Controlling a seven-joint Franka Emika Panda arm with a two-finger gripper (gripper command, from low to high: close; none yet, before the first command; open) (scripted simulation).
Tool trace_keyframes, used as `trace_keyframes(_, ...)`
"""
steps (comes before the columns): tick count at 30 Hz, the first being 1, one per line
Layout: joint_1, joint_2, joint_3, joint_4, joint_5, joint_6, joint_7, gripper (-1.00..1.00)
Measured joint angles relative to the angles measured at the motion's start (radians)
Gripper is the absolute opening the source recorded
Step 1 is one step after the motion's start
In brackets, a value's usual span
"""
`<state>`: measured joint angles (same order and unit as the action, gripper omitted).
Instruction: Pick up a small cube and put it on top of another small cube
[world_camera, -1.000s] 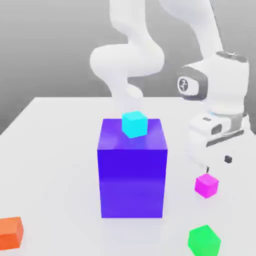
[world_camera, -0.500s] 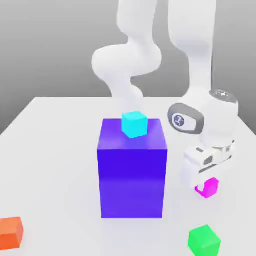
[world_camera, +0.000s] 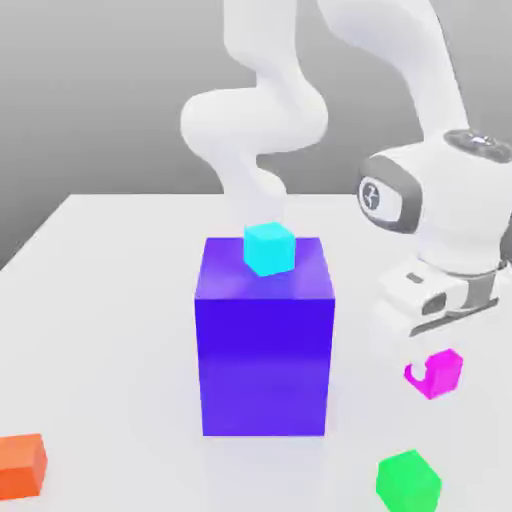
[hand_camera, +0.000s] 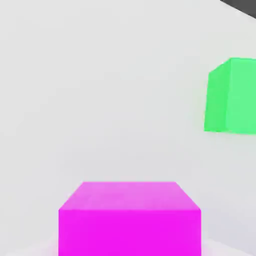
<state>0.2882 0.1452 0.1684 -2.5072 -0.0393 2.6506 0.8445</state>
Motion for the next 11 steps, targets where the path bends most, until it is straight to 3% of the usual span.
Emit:
trace_keyframes(3,-0.042,0.041,-0.037,0.104,-0.001,-0.063,-0.032,-1.0)
trace_keyframes(7,-0.046,0.165,-0.063,0.141,-0.03,0.023,-0.02,-1.0)
trace_keyframes(8,-0.042,0.193,-0.068,0.144,-0.037,0.048,-0.016,1.0)
trace_keyframes(11,-0.042,0.193,-0.068,0.144,-0.037,0.048,-0.016,1.0)
